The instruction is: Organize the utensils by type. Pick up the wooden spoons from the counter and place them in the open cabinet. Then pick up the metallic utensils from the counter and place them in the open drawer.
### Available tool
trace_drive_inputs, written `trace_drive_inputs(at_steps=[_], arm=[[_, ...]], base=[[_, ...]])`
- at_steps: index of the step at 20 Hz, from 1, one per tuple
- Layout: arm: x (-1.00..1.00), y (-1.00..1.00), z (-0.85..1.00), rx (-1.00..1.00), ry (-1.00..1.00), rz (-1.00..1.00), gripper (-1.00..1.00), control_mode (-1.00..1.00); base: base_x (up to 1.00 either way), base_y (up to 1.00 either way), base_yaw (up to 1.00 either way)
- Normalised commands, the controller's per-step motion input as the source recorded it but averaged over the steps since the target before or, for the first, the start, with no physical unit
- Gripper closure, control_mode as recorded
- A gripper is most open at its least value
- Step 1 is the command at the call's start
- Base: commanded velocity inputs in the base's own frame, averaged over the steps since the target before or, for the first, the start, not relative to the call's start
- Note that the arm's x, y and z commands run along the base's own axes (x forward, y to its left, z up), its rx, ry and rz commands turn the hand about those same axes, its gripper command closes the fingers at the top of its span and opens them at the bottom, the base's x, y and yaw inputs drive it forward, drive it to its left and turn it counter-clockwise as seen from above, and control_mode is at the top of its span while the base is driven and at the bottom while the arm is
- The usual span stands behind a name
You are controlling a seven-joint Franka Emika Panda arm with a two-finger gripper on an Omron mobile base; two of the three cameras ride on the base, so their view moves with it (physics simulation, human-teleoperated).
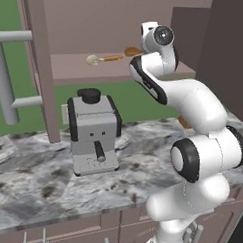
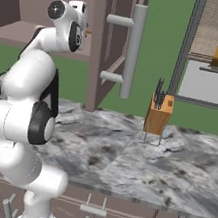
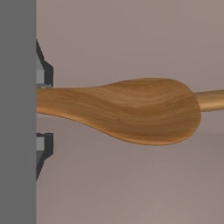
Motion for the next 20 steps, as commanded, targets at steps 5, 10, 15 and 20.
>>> trace_drive_inputs(at_steps=[5,10,15,20], arm=[[0.41,-0.07,-0.1,0.0,0.0,0.0,1.0,-1.0],[0.31,0.0,-0.22,0.0,0.0,0.0,1.0,-1.0],[0.19,0.0,-0.38,0.0,0.0,0.0,1.0,-1.0],[0.22,0.0,-0.38,0.0,0.0,0.0,1.0,-1.0]], base=[[0.0,0.0,0.0],[0.0,0.0,0.0],[0.0,0.0,0.0],[0.0,0.0,0.0]])
